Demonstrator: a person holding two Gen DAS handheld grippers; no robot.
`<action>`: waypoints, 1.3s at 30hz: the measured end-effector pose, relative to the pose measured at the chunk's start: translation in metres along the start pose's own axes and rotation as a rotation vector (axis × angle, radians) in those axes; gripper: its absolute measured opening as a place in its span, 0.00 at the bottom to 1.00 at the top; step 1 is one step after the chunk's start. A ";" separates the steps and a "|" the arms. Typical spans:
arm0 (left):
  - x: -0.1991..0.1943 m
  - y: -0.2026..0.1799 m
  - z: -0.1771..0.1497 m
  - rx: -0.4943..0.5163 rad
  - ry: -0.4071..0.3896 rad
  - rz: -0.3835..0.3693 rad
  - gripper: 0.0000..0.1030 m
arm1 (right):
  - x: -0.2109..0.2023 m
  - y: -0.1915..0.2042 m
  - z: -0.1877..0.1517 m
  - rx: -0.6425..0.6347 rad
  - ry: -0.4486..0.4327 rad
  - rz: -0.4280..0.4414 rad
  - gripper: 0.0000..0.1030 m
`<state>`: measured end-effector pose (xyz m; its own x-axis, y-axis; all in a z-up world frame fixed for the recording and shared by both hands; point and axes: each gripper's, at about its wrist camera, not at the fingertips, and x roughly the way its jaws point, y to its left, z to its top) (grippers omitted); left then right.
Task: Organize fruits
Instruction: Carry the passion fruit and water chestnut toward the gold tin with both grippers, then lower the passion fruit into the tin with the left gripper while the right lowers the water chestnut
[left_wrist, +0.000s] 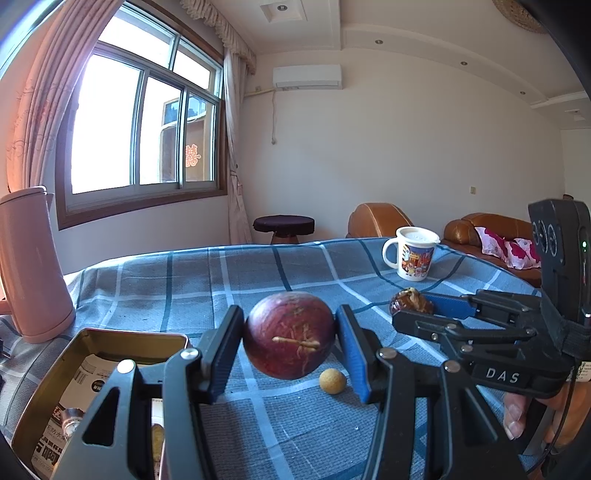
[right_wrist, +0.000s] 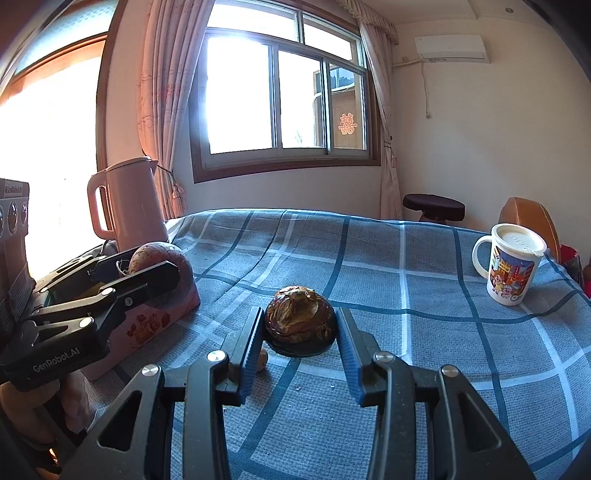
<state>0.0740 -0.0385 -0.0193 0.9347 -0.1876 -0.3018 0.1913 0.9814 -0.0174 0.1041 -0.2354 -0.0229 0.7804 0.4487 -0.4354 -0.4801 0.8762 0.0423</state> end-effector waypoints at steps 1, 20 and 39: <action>0.000 0.000 0.000 -0.001 -0.001 0.000 0.52 | 0.000 0.000 0.000 -0.001 -0.002 0.000 0.40; -0.014 0.003 -0.005 -0.001 -0.015 0.025 0.52 | 0.002 0.007 0.002 -0.009 -0.001 0.016 0.40; -0.033 0.044 -0.012 -0.042 0.005 0.096 0.52 | 0.023 0.070 0.010 -0.082 0.026 0.116 0.40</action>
<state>0.0475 0.0111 -0.0217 0.9466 -0.0928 -0.3088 0.0885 0.9957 -0.0279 0.0923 -0.1623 -0.0206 0.7074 0.5409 -0.4550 -0.5988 0.8006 0.0207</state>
